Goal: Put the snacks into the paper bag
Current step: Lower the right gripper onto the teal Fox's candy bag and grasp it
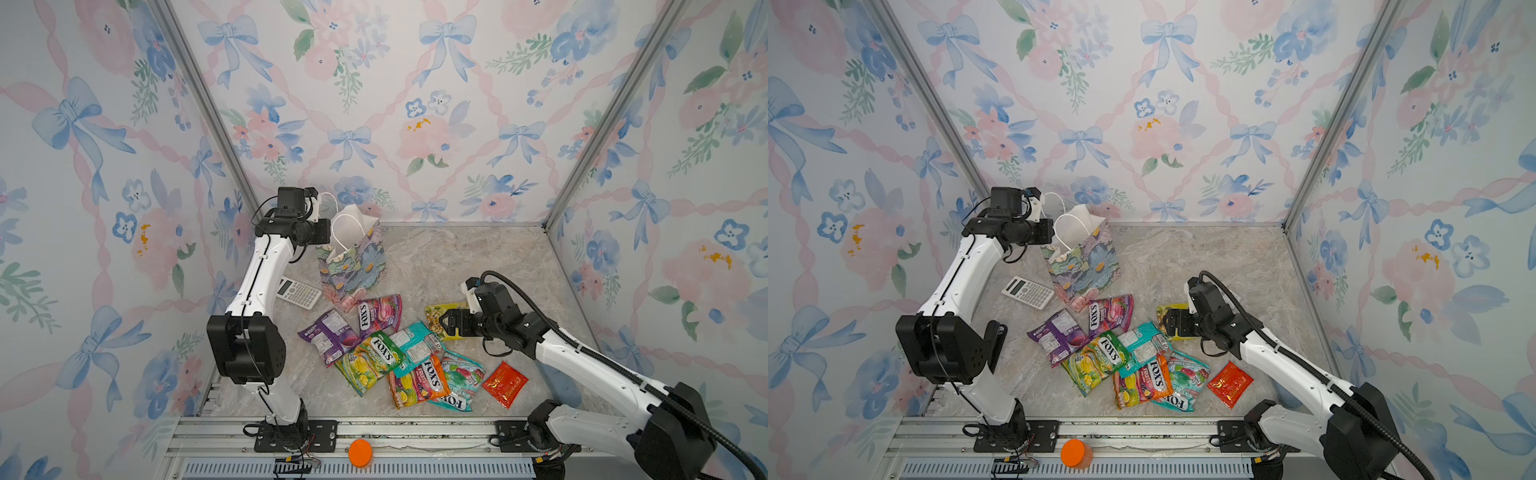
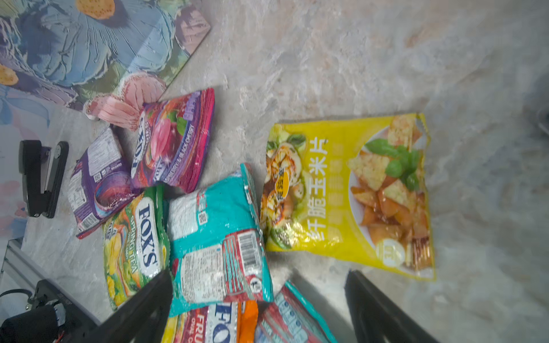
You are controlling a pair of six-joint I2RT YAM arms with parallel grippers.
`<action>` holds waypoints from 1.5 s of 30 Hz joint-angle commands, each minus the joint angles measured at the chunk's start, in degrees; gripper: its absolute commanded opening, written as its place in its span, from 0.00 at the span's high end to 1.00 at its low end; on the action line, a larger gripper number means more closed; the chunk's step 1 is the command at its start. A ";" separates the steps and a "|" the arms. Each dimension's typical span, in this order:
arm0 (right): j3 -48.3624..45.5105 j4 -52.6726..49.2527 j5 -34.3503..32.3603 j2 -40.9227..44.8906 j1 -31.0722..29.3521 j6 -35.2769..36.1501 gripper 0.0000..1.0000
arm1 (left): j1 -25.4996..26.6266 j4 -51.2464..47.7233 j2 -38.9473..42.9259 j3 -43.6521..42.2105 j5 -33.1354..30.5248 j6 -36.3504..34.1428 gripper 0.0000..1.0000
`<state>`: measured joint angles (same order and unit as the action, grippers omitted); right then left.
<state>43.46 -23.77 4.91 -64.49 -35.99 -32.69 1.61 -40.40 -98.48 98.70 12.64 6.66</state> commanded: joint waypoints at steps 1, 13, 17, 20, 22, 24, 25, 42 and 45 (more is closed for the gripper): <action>-3.27 -7.59 -2.27 4.93 -2.20 -7.13 0.08 | 0.04 -1.13 1.40 -1.66 1.28 0.86 1.00; -14.35 -21.52 -1.07 20.77 -4.52 -17.49 0.15 | 0.54 -1.17 1.50 -1.92 1.96 1.10 1.00; -17.15 -17.27 2.26 20.27 -5.04 -19.06 0.19 | 0.68 -1.15 1.36 -2.01 2.00 1.02 1.00; -18.59 -14.48 3.86 18.99 -5.42 -19.81 0.22 | 0.85 -1.16 1.29 -2.04 1.74 0.99 1.00; -19.75 -12.58 4.69 18.46 -5.83 -20.89 0.24 | 0.94 -1.09 1.21 -2.10 1.60 1.03 1.00; -21.28 -9.90 5.81 18.46 -5.96 -22.31 0.27 | 1.02 -1.15 1.13 -2.10 1.73 0.99 1.00; -21.92 -8.71 6.09 18.44 -6.11 -23.00 0.29 | 1.03 -1.15 1.17 -2.03 1.74 0.99 1.00; -17.14 -10.43 -1.07 19.70 -5.76 -19.96 0.90 | 0.99 -1.11 2.07 -2.01 2.01 0.66 1.00; -14.20 -12.22 -2.64 19.82 -4.64 -17.41 0.96 | 1.02 -1.12 2.27 -2.01 2.21 0.56 1.00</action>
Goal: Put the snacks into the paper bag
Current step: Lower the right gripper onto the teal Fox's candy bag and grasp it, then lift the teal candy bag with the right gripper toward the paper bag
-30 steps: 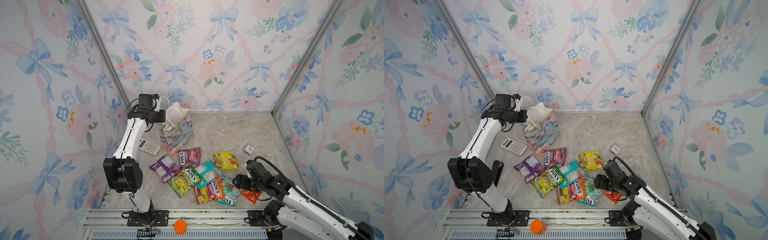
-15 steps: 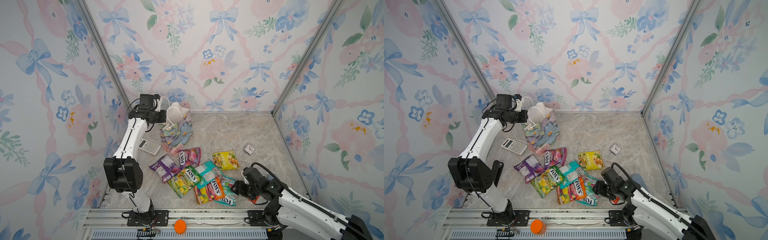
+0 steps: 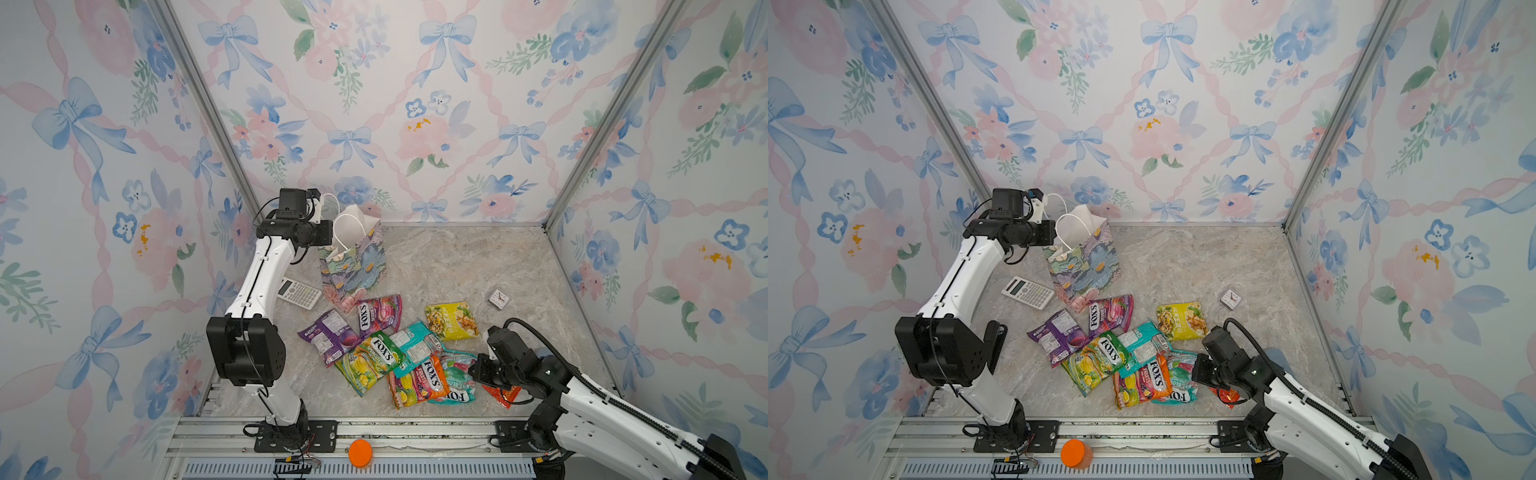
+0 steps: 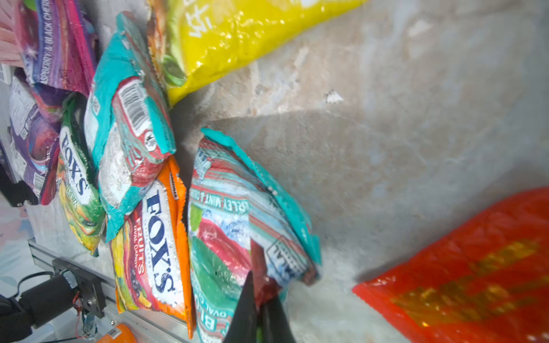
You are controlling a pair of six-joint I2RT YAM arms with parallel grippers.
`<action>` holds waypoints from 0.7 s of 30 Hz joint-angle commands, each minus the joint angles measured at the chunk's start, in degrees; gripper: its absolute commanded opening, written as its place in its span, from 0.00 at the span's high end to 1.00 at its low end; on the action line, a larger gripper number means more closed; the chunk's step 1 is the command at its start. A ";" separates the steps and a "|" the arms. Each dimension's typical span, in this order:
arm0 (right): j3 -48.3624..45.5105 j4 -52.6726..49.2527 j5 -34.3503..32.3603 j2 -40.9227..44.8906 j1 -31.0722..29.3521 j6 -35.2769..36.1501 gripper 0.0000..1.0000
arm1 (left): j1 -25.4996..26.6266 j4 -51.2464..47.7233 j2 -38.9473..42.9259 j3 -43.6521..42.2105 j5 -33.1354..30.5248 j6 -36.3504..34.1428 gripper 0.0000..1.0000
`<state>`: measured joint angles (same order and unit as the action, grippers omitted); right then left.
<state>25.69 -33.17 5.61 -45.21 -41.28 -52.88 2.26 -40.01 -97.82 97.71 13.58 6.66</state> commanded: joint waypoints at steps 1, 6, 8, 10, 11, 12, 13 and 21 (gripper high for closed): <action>4.62 -3.49 -3.73 0.35 1.01 3.77 0.97 | 0.37 -1.51 1.62 -1.00 1.39 0.57 1.00; 12.39 -7.95 -6.72 -1.35 3.20 10.34 1.00 | 0.40 -1.51 2.19 -0.86 2.22 0.55 1.00; 15.04 -8.74 -8.09 -1.89 3.86 12.41 1.00 | 0.37 -1.56 2.38 -0.81 2.41 0.56 1.00; 17.59 -9.10 -9.45 -2.46 4.50 14.05 1.00 | 0.38 -1.52 2.76 -0.75 2.50 0.60 1.00; 18.77 -9.03 -10.01 -2.70 4.83 14.90 1.00 | 0.37 -1.56 2.80 -0.77 2.59 0.60 1.00; 20.03 -8.78 -10.49 -3.07 5.17 15.68 1.00 | 0.37 -1.54 2.94 -0.75 2.80 0.64 1.00; 21.19 -8.47 -11.19 -3.42 5.29 16.39 1.00 | 0.37 -1.56 3.05 -0.68 3.03 0.64 1.00; 30.00 1.24 -13.08 -10.00 8.36 23.14 1.00 | 0.35 -1.56 3.51 -0.02 5.02 0.99 1.00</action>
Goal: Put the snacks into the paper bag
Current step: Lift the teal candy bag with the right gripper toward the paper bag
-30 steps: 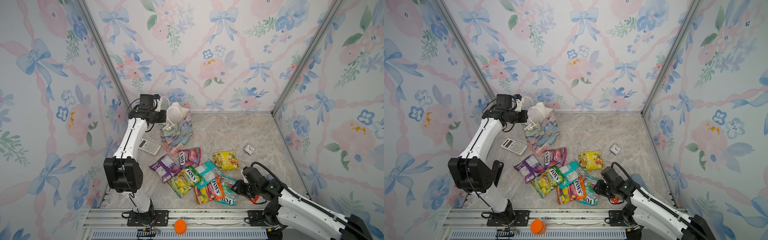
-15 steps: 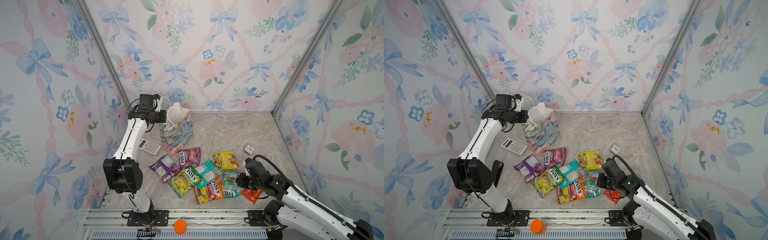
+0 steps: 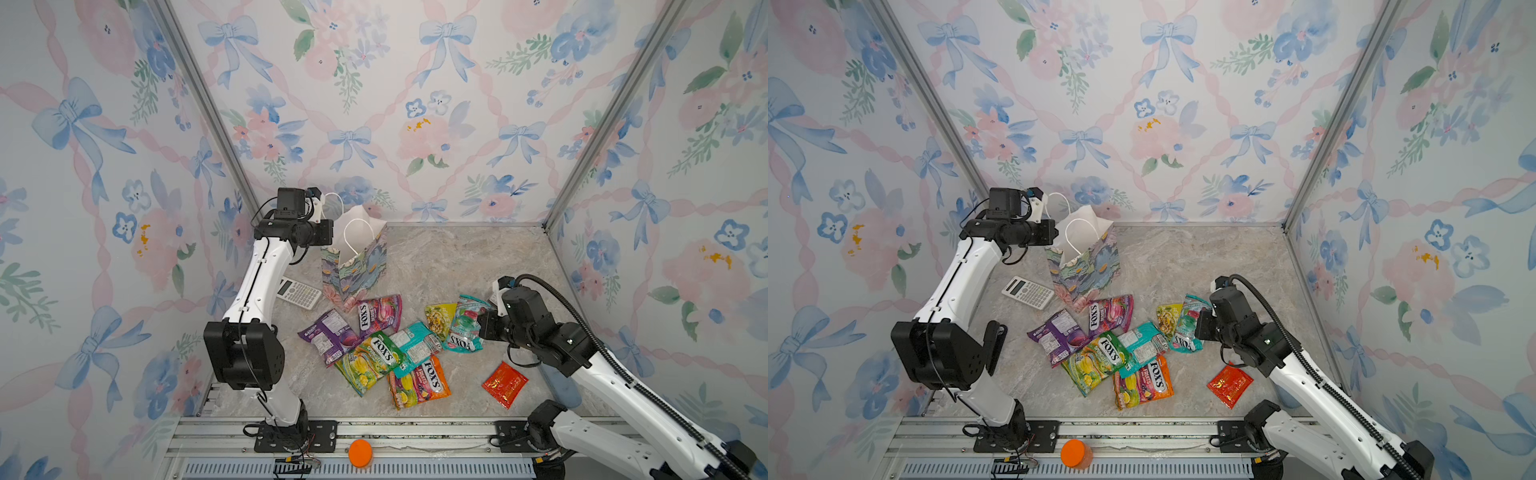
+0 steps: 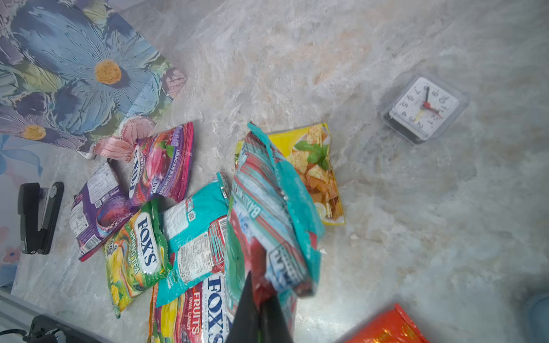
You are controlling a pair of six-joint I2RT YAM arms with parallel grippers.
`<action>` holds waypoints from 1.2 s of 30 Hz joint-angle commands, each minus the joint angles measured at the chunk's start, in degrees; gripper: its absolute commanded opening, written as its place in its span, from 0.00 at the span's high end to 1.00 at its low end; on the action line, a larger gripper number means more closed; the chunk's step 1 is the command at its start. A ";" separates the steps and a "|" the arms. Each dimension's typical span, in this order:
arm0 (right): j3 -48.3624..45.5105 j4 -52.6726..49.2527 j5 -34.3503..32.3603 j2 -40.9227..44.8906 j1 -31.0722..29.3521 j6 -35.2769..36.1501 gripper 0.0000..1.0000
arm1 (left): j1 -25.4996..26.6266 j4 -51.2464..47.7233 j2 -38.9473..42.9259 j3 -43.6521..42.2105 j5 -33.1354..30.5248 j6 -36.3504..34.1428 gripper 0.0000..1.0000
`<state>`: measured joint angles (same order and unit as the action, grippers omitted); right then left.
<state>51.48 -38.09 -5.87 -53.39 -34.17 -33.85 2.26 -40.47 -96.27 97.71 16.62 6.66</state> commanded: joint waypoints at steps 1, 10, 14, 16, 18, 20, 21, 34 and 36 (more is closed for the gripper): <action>5.50 7.43 -1.28 -2.82 1.68 4.61 1.00 | 0.37 -1.10 2.14 -0.06 2.35 1.05 1.00; 19.15 16.42 2.34 -13.81 3.30 9.90 1.00 | 0.53 -1.03 2.45 0.19 4.76 1.29 1.00; 26.09 17.86 2.60 -18.43 3.67 12.49 1.00 | 0.79 -1.10 2.92 0.02 4.91 1.12 1.00; 28.59 19.03 2.85 -20.52 3.91 13.14 1.00 | 0.81 -1.05 3.02 -0.05 5.03 1.24 1.00; 31.72 20.25 3.26 -22.78 4.24 13.37 1.00 | 0.92 -1.10 2.93 -0.04 5.53 1.17 1.00; 34.61 21.41 3.73 -24.84 4.45 13.28 1.00 | 1.08 -1.06 2.75 -0.04 5.64 1.17 1.00; 36.06 22.08 3.83 -25.94 4.42 13.44 1.00 | 1.18 -1.09 2.67 -0.15 5.78 1.19 1.00; 58.34 23.61 4.63 -41.09 2.56 16.73 1.00 | 1.32 -1.06 2.51 -0.66 6.54 1.08 1.00; 62.49 22.70 4.64 -44.70 1.39 17.60 1.00 | 1.42 -1.10 2.64 -0.75 6.42 1.03 1.00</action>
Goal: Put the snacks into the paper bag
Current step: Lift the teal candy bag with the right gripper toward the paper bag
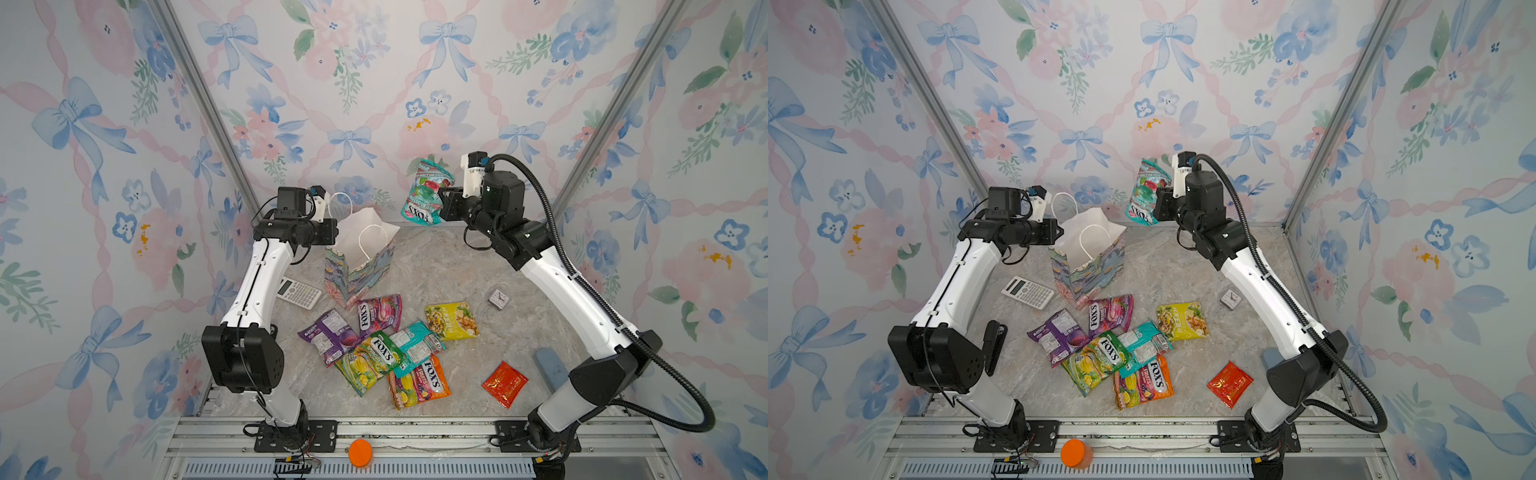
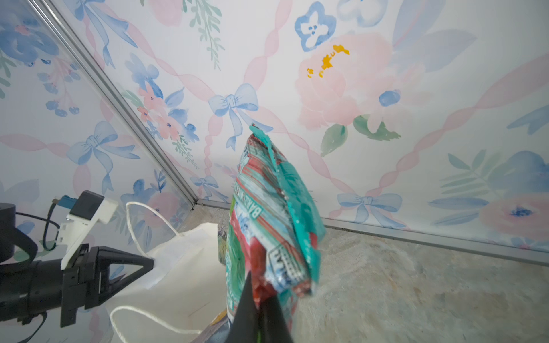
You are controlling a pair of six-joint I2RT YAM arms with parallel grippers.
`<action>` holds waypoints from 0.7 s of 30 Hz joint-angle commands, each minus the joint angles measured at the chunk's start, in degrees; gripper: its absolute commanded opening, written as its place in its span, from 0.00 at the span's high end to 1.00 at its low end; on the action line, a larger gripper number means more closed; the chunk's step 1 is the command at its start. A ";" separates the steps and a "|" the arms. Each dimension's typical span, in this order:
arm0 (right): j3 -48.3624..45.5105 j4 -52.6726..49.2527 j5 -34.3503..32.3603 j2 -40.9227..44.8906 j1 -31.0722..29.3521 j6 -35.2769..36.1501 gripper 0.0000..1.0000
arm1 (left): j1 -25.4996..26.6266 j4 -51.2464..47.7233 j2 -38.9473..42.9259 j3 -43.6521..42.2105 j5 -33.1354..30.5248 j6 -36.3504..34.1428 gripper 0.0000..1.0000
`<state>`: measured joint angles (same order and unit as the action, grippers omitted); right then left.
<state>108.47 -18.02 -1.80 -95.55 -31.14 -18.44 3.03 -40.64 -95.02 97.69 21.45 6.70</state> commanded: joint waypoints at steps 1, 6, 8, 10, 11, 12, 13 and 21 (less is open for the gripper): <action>7.23 2.10 0.66 -3.65 -2.22 2.75 1.00 | 0.65 -0.88 1.55 -0.82 1.53 0.95 1.00; 15.65 -0.15 -0.70 -9.55 -5.33 5.26 1.00 | 0.62 -0.93 1.63 -0.85 1.38 0.86 1.00; 18.31 -0.75 -0.86 -11.77 -6.32 5.88 1.00 | 0.65 -0.91 1.57 -0.99 1.40 0.86 1.00; 21.02 -1.61 -1.49 -14.03 -7.24 6.80 1.00 | 0.62 -0.86 1.58 -1.04 1.31 0.78 1.00; 22.56 -2.20 -1.86 -15.21 -7.79 7.26 1.00 | 0.66 -0.93 1.64 -1.06 1.23 0.82 1.00; 24.01 -2.68 -2.02 -16.35 -8.24 7.77 1.00 | 0.66 -0.93 1.68 -1.10 1.23 0.78 1.00; 25.52 -3.38 -2.13 -17.39 -8.61 8.08 1.00 | 0.66 -0.92 1.67 -1.18 1.33 0.77 1.00; 28.58 -5.46 -3.58 -20.82 -11.28 10.81 1.00 | 0.66 -0.86 1.33 -1.26 1.34 0.84 1.00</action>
<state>134.50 -24.05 -3.88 -116.27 -41.08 -9.89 3.40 -40.62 -94.85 96.92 21.54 6.68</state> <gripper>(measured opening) 0.046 0.048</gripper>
